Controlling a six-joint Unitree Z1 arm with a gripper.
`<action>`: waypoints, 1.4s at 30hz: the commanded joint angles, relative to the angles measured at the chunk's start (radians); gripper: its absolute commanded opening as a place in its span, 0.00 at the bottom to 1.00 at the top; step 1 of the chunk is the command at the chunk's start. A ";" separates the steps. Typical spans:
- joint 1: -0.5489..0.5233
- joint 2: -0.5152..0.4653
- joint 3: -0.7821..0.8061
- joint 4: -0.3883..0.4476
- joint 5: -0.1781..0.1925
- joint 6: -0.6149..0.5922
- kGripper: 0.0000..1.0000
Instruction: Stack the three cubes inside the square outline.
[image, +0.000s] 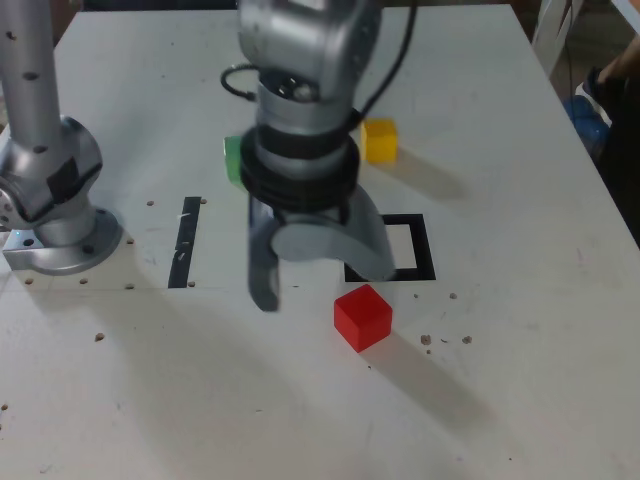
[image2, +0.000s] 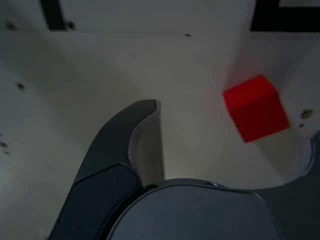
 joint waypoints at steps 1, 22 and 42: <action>0.001 0.022 -0.013 -0.015 -0.004 -0.023 0.96; 0.029 0.157 -0.048 -0.071 -0.004 -0.046 0.82; 0.053 0.203 -0.022 -0.149 0.010 -0.025 0.71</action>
